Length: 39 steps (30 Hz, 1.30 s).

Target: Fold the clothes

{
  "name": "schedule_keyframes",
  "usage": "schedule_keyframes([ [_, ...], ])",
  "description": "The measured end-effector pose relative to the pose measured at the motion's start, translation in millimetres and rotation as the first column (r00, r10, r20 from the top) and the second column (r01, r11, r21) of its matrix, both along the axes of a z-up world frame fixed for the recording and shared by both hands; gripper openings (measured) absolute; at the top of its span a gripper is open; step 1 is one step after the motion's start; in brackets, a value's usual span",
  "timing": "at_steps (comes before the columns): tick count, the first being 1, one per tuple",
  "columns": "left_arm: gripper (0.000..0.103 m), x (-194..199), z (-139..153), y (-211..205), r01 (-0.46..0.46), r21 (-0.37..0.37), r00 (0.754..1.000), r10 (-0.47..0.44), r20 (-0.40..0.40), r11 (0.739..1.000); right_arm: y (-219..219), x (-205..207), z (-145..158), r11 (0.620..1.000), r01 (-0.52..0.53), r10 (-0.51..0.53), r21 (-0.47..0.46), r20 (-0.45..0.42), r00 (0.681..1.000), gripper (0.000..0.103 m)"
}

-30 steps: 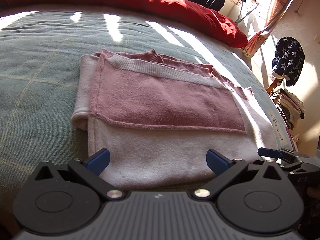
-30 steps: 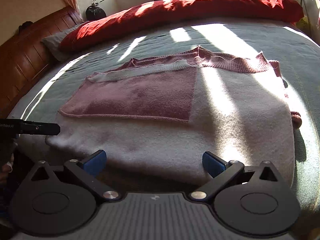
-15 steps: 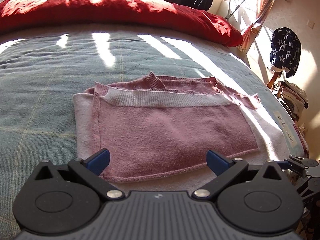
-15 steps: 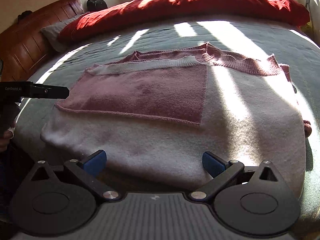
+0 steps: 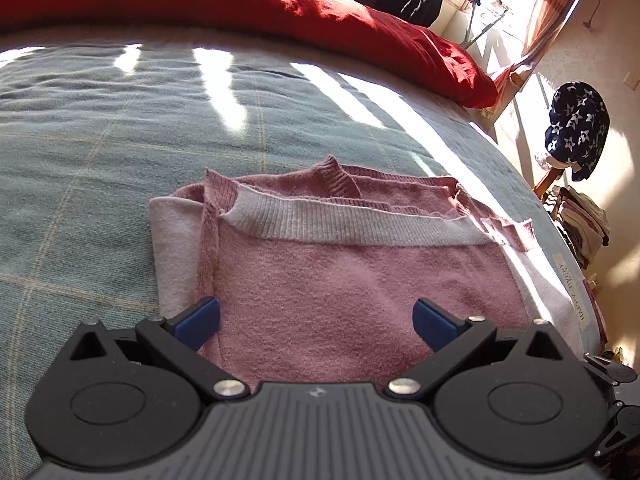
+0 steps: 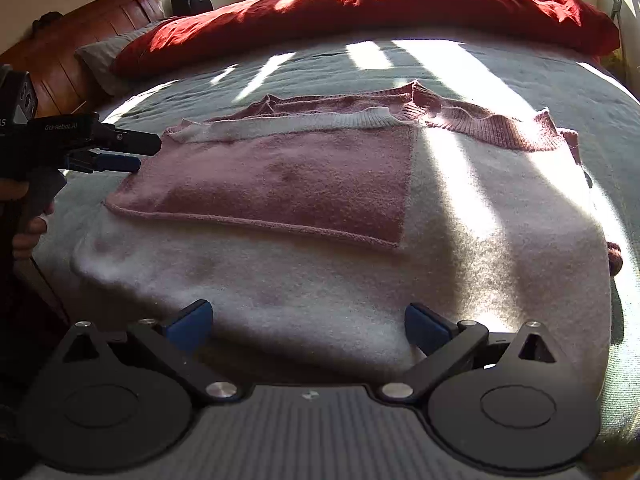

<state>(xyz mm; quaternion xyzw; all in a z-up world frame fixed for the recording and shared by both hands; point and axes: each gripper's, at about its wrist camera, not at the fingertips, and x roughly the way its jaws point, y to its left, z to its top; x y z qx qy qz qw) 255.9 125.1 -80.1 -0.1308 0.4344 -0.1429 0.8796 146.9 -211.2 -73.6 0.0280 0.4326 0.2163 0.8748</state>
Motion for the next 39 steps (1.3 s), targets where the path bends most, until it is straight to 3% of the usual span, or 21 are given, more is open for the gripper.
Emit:
schedule_keyframes([
  [3,0.102,-4,-2,1,-0.011,0.024,1.000,0.011,0.017,1.000,-2,-1,0,1.000,-0.001,0.001,0.006,0.000,1.000,0.103],
  [10,0.102,-4,20,2,-0.003,-0.044,1.000,0.004,0.028,0.999,-5,-2,-3,1.000,0.002,-0.002,0.021,0.003,1.000,0.103],
  [13,0.102,-4,22,-15,0.074,-0.150,0.997,-0.072,0.023,0.986,-5,-4,-3,1.000,-0.002,0.001,0.019,0.010,1.000,0.103],
  [16,0.102,-3,20,-37,0.158,-0.284,0.987,-0.160,0.017,0.946,-7,-5,-3,0.999,0.004,-0.004,0.031,0.007,1.000,0.103],
  [18,0.102,1,9,-51,0.174,-0.325,0.982,-0.189,-0.017,0.930,-9,-5,-3,0.999,0.007,-0.007,0.039,0.004,1.000,0.103],
  [22,0.102,5,-9,-63,0.136,-0.328,0.982,-0.171,-0.077,0.935,-11,-7,-2,0.999,0.007,-0.007,0.042,0.003,1.000,0.103],
  [27,0.102,-2,14,-73,0.177,-0.360,0.979,-0.200,-0.027,0.916,-15,-9,-2,0.998,0.012,-0.011,0.063,-0.002,1.000,0.103],
  [32,0.102,1,-15,-87,0.164,-0.292,0.977,-0.196,-0.083,0.942,-16,-11,-3,0.998,0.011,-0.011,0.061,0.000,1.000,0.103],
  [39,0.102,-7,15,-84,0.196,-0.273,0.978,-0.209,-0.021,0.942,-19,-14,-4,0.997,0.016,-0.016,0.076,-0.002,1.000,0.103],
])
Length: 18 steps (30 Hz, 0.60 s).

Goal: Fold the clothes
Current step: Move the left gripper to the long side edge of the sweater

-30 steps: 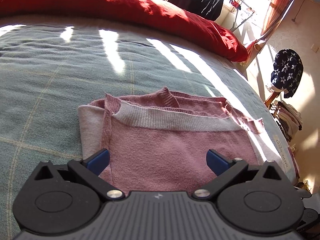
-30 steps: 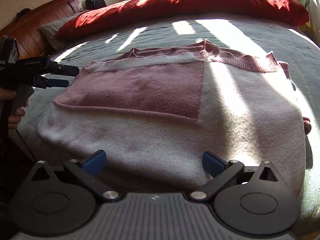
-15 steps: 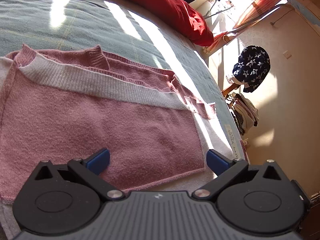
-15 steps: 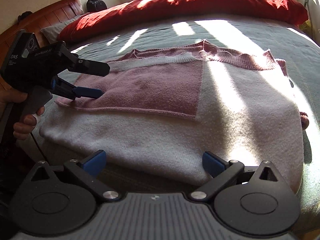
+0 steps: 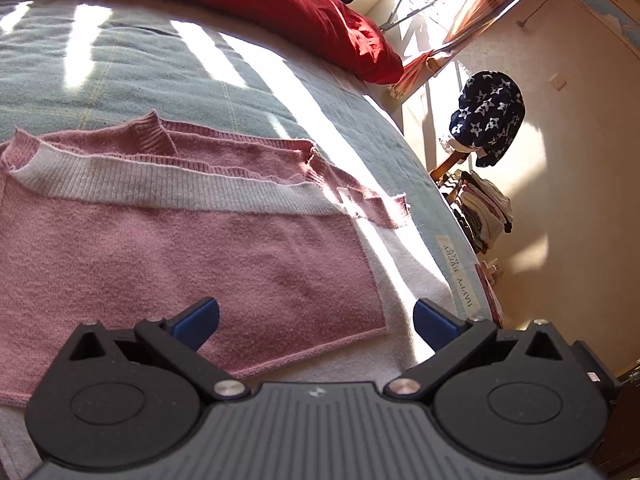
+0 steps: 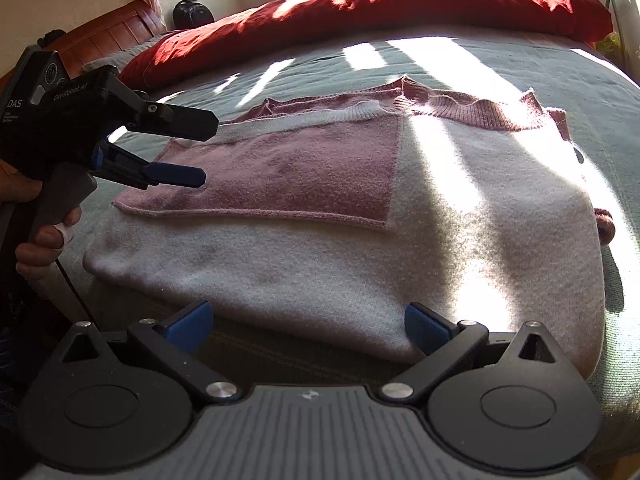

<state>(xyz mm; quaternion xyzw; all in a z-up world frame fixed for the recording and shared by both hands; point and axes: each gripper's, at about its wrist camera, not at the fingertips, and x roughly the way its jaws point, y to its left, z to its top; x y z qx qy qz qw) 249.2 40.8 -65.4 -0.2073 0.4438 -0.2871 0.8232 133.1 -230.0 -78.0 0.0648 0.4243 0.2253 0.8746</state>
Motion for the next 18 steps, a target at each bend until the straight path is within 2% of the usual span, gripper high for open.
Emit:
schedule_keyframes([
  [5,0.102,5,-25,3,-0.023,0.015,0.998,0.024,-0.058,1.000,1,-2,0,1.000,0.000,0.000,-0.007,0.005,1.000,0.103],
  [8,0.102,2,-20,4,-0.035,0.003,0.998,0.035,-0.047,0.999,-1,-4,2,1.000,0.002,-0.002,-0.002,0.004,1.000,0.103],
  [14,0.102,-1,8,16,-0.050,0.031,0.999,0.049,0.017,0.998,-4,-6,6,1.000,0.020,-0.020,0.017,0.004,1.000,0.103],
  [18,0.102,5,18,45,-0.125,0.053,0.992,0.123,0.034,0.991,-2,-6,6,1.000,0.020,-0.020,0.005,0.005,1.000,0.103],
])
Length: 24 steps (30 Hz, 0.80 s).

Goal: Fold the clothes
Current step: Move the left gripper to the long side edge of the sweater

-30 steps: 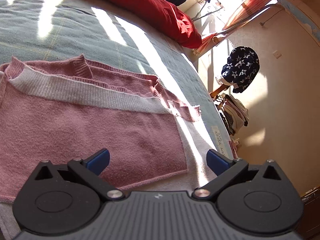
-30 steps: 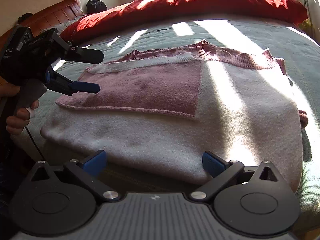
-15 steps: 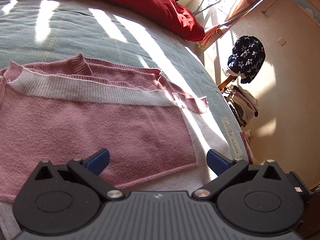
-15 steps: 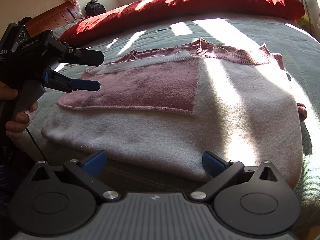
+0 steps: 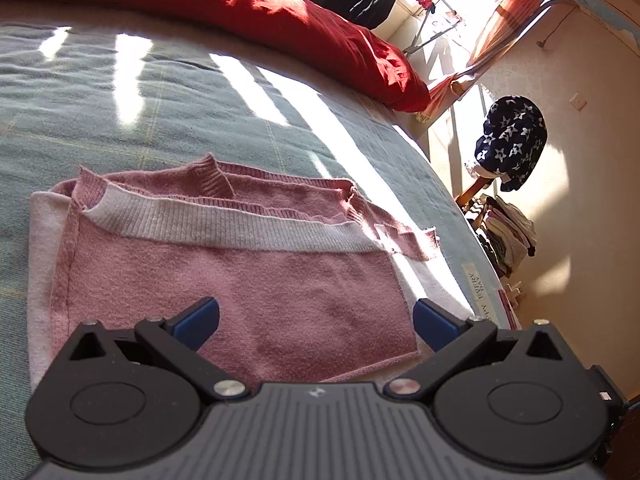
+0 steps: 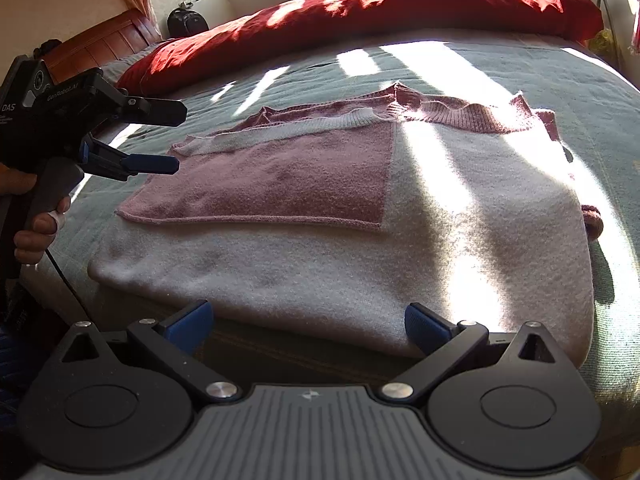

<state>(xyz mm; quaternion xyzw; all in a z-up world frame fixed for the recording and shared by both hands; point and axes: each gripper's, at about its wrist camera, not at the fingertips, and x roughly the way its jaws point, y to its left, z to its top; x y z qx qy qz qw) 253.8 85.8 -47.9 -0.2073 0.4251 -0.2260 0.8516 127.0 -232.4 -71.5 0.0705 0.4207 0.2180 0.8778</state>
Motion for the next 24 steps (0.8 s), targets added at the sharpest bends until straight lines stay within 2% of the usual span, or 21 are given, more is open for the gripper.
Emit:
schedule_keyframes([
  [4,0.102,5,-7,29,-0.071,0.017,0.997,0.072,-0.036,0.997,3,1,-1,1.000,-0.005,0.005,-0.008,-0.003,1.000,0.103],
  [9,0.102,3,-32,44,-0.104,0.033,0.990,0.107,-0.097,0.994,6,1,-2,1.000,-0.008,0.008,-0.018,-0.005,1.000,0.103],
  [13,0.102,-1,-29,52,-0.109,-0.005,0.991,0.108,-0.080,0.994,6,2,-1,1.000,-0.010,0.010,-0.020,-0.006,1.000,0.103],
  [19,0.102,1,-13,74,-0.165,0.002,0.986,0.165,-0.034,0.986,5,3,-2,1.000,-0.007,0.007,-0.017,-0.009,1.000,0.103],
  [24,0.102,7,-27,94,-0.216,-0.017,0.975,0.215,-0.054,0.976,7,4,-4,1.000,-0.012,0.012,-0.027,-0.011,1.000,0.103],
])
